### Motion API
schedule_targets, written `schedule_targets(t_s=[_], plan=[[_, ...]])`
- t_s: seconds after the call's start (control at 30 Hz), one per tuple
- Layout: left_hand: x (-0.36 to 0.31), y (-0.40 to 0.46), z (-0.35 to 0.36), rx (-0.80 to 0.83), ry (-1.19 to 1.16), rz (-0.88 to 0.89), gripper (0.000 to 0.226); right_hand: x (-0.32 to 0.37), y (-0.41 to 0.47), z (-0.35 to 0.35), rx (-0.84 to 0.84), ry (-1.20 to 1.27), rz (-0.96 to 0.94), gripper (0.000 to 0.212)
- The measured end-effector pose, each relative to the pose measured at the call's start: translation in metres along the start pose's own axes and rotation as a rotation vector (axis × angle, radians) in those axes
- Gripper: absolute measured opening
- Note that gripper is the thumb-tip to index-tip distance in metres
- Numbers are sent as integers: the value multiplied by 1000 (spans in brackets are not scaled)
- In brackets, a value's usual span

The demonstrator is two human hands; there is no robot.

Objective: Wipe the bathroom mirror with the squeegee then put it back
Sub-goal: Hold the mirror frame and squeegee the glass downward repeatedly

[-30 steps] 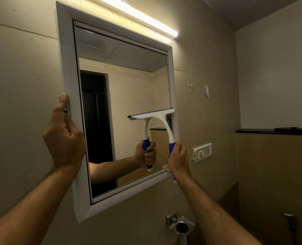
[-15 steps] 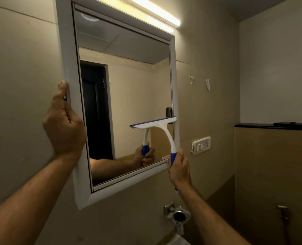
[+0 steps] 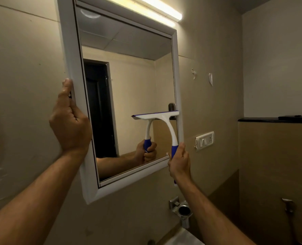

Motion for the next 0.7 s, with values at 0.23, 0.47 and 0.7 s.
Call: schedule_targets(t_s=[0.23, 0.47, 0.7], plan=[[-2, -1, -1, 7, 10, -16, 42, -9, -12, -14, 7, -37, 18, 53], [-4, 0, -4, 17, -7, -13, 42, 16, 1, -6, 5, -5, -34, 49], [-2, 0, -3, 17, 4, -8, 43, -31, -28, -24, 7, -65, 55, 47]])
Point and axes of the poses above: each hand's wrist, its own y-axis towards the middle knuckle, its own z-axis out of the palm, x = y × z, the point moved 1 cm from there along y, towards the middle knuckle, and after that the axes turned 14 degrees about y, right-handed, at the moved point
